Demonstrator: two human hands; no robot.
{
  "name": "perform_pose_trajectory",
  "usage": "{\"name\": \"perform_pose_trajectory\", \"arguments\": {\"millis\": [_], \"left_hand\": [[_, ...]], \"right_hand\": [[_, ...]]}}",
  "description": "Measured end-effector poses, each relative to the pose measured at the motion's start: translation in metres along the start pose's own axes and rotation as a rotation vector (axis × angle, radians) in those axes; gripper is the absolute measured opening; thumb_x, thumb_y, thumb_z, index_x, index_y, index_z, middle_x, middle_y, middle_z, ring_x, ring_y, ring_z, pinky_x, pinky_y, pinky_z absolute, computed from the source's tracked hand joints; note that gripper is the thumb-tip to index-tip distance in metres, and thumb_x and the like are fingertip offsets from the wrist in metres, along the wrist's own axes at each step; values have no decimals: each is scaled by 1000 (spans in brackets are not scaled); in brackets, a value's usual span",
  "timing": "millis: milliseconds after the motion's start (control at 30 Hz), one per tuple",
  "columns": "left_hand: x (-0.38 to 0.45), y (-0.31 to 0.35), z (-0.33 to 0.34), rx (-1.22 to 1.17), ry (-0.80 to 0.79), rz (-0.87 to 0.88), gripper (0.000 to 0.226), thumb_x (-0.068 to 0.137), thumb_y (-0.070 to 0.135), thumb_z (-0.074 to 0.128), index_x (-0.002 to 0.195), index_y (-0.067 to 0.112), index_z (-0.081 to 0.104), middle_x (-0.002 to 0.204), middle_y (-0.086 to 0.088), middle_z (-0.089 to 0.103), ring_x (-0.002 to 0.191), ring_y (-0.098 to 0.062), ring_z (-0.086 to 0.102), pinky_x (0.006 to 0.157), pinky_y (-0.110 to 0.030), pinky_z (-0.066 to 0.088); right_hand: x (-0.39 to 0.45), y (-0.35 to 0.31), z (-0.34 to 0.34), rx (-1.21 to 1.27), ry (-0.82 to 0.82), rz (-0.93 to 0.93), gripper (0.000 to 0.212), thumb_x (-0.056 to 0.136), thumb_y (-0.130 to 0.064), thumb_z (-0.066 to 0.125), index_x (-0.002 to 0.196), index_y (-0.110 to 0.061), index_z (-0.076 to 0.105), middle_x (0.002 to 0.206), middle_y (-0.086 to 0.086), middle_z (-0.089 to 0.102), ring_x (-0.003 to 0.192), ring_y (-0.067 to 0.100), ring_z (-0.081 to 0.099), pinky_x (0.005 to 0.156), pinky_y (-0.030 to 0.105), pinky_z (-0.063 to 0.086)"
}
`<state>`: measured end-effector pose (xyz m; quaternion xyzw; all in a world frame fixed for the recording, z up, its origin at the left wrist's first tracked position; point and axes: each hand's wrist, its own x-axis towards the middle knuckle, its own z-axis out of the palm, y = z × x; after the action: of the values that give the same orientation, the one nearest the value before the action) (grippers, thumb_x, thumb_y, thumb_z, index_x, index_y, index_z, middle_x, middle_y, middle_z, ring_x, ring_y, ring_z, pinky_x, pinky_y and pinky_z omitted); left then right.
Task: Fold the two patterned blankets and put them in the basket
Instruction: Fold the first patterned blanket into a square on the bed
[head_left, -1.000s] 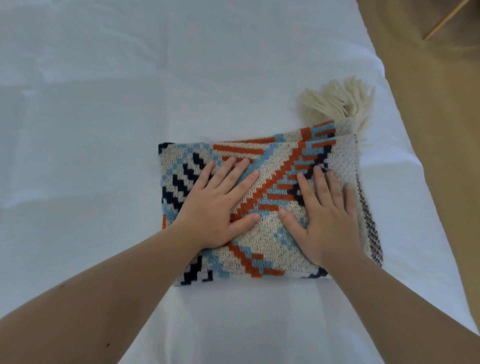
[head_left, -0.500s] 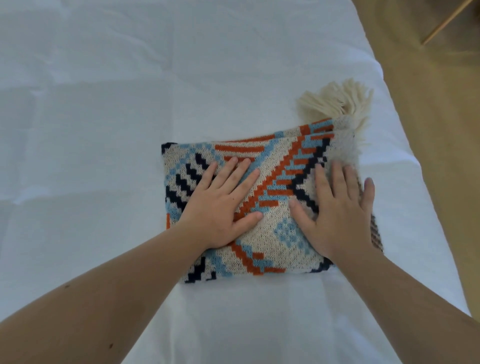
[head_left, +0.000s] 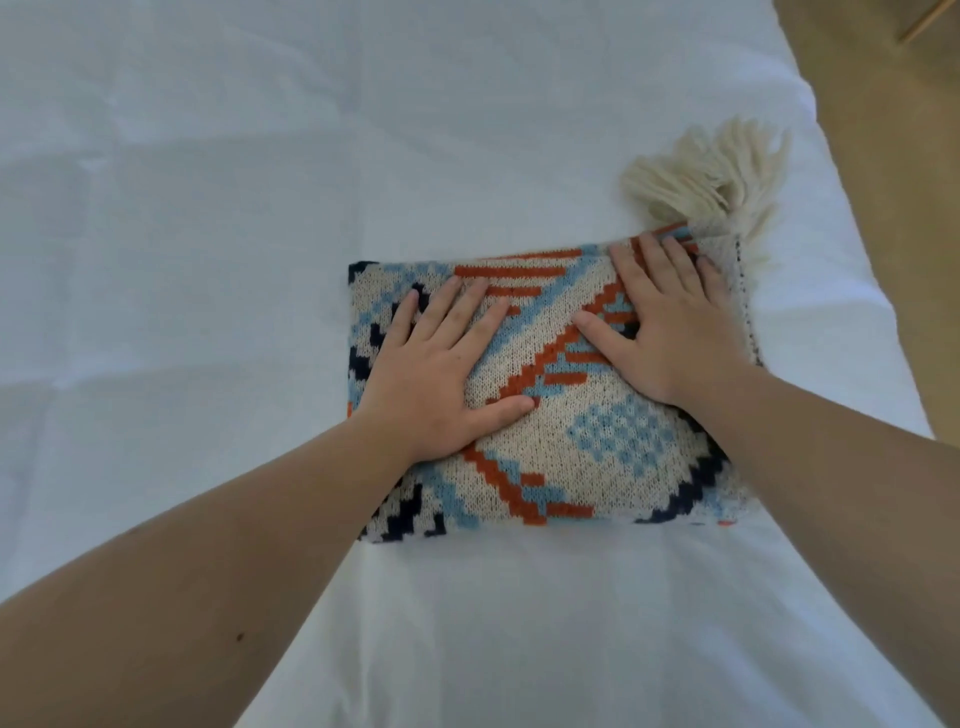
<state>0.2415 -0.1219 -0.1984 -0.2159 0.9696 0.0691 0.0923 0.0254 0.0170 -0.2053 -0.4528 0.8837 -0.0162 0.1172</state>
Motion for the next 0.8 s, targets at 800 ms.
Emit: {"name": "perform_pose_trajectory", "arguments": {"millis": [800], "left_hand": [[-9, -1, 3, -9, 21, -2, 102, 78, 93, 8, 158, 32, -13, 166, 3, -16, 152, -15, -19, 123, -43, -13]], "right_hand": [[-80, -9, 10, -54, -59, -113, 86, 86, -84, 5, 156, -35, -3, 165, -2, -6, 151, 16, -11, 123, 45, -4]]}}
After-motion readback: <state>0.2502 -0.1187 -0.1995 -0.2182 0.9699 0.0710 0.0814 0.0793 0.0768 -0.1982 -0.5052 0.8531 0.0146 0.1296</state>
